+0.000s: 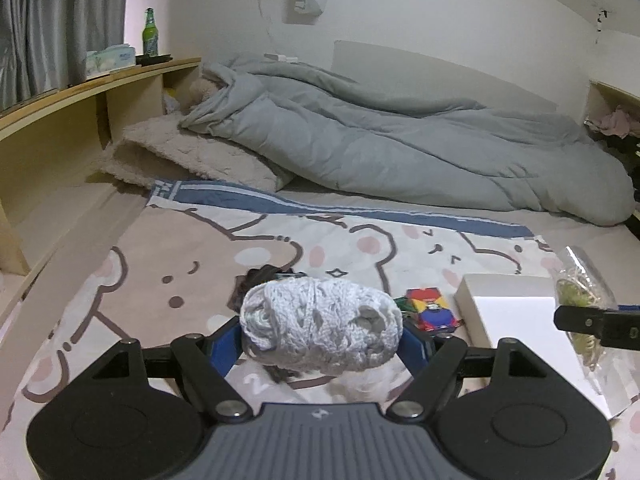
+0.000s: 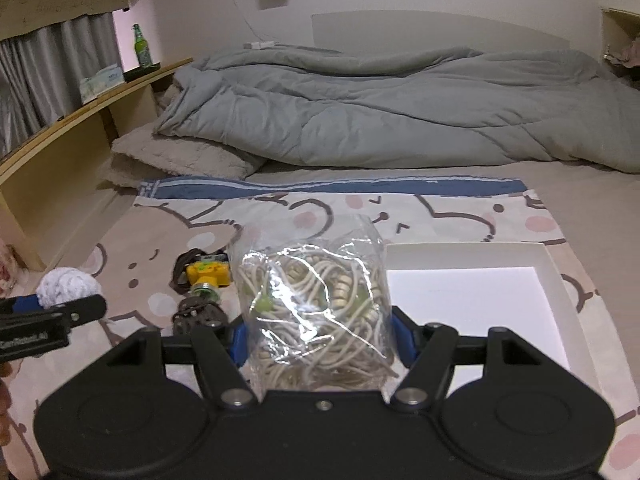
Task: Organize objects
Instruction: 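Carry the cable bag and crocheted bundle over the white tray with both tools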
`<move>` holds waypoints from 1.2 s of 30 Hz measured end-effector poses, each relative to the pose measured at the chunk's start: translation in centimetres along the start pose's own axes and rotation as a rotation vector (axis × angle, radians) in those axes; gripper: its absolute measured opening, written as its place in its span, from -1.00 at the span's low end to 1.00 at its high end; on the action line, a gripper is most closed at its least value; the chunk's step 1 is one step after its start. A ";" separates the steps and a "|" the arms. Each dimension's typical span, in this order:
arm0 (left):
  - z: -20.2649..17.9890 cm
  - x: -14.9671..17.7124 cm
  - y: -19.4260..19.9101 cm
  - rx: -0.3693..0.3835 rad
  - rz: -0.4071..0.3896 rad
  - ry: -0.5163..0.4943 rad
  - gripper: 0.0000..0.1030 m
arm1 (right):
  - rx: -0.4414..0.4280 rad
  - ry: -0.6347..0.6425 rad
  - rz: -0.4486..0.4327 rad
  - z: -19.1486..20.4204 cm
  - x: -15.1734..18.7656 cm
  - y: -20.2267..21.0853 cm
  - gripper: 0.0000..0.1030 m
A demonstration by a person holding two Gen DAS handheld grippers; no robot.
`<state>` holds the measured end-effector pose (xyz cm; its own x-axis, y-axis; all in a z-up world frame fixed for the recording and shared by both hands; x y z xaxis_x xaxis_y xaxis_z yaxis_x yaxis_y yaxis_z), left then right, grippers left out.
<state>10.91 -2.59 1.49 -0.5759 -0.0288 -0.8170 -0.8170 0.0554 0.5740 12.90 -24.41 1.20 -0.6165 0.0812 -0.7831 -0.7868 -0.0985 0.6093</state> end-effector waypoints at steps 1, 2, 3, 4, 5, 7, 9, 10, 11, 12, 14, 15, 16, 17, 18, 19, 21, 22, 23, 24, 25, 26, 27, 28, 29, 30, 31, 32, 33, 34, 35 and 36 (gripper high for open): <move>-0.5 -0.1 0.0 0.004 0.001 0.000 0.53 | 0.005 -0.005 0.000 -0.5 0.0 0.0 0.32; -1.3 -0.2 0.0 0.010 0.001 0.000 0.53 | 0.013 -0.010 -0.001 -1.1 0.0 0.0 0.32; -2.0 -0.3 -0.1 0.017 0.000 0.000 0.53 | 0.021 -0.013 0.001 -1.7 0.0 -0.1 0.32; -2.7 -0.4 -0.1 0.026 0.000 -0.002 0.53 | 0.032 -0.019 0.003 -2.4 0.0 -0.1 0.32; -3.6 -0.3 -0.1 0.036 0.004 -0.007 0.53 | 0.039 -0.024 0.003 -3.1 0.0 0.0 0.32; -5.2 -0.3 -0.1 0.055 0.009 -0.021 0.53 | 0.058 -0.031 0.006 -4.4 0.1 -0.1 0.32; -6.9 -0.1 -0.2 0.072 0.014 -0.033 0.53 | 0.082 -0.032 0.005 -5.9 0.3 0.0 0.32; -7.7 0.1 -0.3 0.083 0.019 -0.039 0.53 | 0.096 -0.041 0.006 -6.7 0.4 0.0 0.32; -8.4 0.3 -0.5 0.092 0.023 -0.042 0.53 | 0.103 -0.053 0.008 -7.5 0.5 0.0 0.32; -9.1 0.4 -0.6 0.102 0.028 -0.044 0.53 | 0.109 -0.066 0.010 -8.2 0.6 0.0 0.32; -10.5 0.8 -1.1 0.125 0.046 -0.045 0.53 | 0.125 -0.085 0.013 -9.7 0.9 0.0 0.32; -11.1 0.9 -1.4 0.134 0.053 -0.040 0.53 | 0.132 -0.091 0.014 -10.4 1.0 0.0 0.32; -11.8 1.1 -1.7 0.144 0.063 -0.035 0.53 | 0.139 -0.093 0.017 -11.0 1.2 0.0 0.32; -12.5 1.3 -2.1 0.156 0.075 -0.032 0.53 | 0.146 -0.095 0.019 -11.6 1.4 0.0 0.32; -13.2 1.5 -2.4 0.165 0.085 -0.032 0.53 | 0.153 -0.098 0.023 -12.2 1.6 0.0 0.32; -14.0 1.7 -2.9 0.173 0.098 -0.035 0.53 | 0.162 -0.102 0.028 -12.9 1.9 -0.1 0.32; -15.2 2.1 -3.6 0.187 0.121 -0.047 0.53 | 0.175 -0.108 0.038 -14.0 2.2 -0.2 0.32; -15.9 2.3 -4.0 0.193 0.131 -0.055 0.53 | 0.182 -0.112 0.045 -14.7 2.5 -0.3 0.32; -16.5 2.6 -4.4 0.197 0.142 -0.064 0.53 | 0.189 -0.116 0.050 -15.3 2.6 -0.5 0.32; -17.1 2.9 -4.8 0.201 0.151 -0.073 0.53 | 0.194 -0.119 0.056 -15.8 2.9 -0.6 0.32; -17.7 3.1 -5.2 0.205 0.159 -0.080 0.53 | 0.199 -0.123 0.062 -16.4 3.1 -0.7 0.32; -18.1 3.4 -5.5 0.210 0.170 -0.085 0.53 | 0.206 -0.126 0.070 -17.0 3.4 -0.9 0.32; -18.7 3.7 -5.9 0.214 0.183 -0.084 0.53 | 0.214 -0.127 0.079 -17.5 3.6 -1.0 0.32; -19.1 4.0 -6.3 0.218 0.197 -0.080 0.53 | 0.224 -0.129 0.090 -18.1 3.9 -1.3 0.32; -19.5 4.3 -6.9 0.224 0.218 -0.070 0.53 | 0.230 -0.131 0.099 -18.5 4.2 -1.4 0.32; -19.9 4.7 -7.3 0.228 0.237 -0.063 0.53 | 0.235 -0.137 0.107 -18.9 4.4 -1.6 0.32; -20.3 5.0 -7.7 0.233 0.258 -0.057 0.53 | 0.237 -0.144 0.118 -19.4 4.7 -1.8 0.32; -20.8 5.4 -8.2 0.241 0.280 -0.054 0.53 | 0.238 -0.149 0.127 -19.6 4.8 -2.0 0.32; -21.3 5.8 -8.6 0.245 0.296 -0.053 0.53 | 0.239 -0.152 0.136 -19.9 5.1 -2.1 0.32; -21.7 6.1 -8.8 0.249 0.310 -0.054 0.53 | 0.241 -0.152 0.147 -20.2 5.3 -2.3 0.32; -22.2 6.5 -9.2 0.255 0.325 -0.054 0.53 | 0.243 -0.150 0.157 -20.4 5.5 -2.4 0.32; -22.5 6.7 -9.4 0.259 0.335 -0.054 0.53 | 0.247 -0.149 0.168 -20.7 5.7 -2.6 0.32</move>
<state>14.06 -25.78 -8.08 -0.8005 0.0858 -0.5932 -0.5466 0.3015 0.7812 12.01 -44.18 -7.44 -0.7214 0.2300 -0.6532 -0.6454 0.1186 0.7546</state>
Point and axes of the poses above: each gripper's, at about its wrist camera, not at the fingertips, and y roughly against the way its jaws point, z to its left, x to its underside, the point moved 5 cm from there along -y, roughly the way its jaws point, and after that the axes turned 3 degrees about -z, right-handed, at the moved point
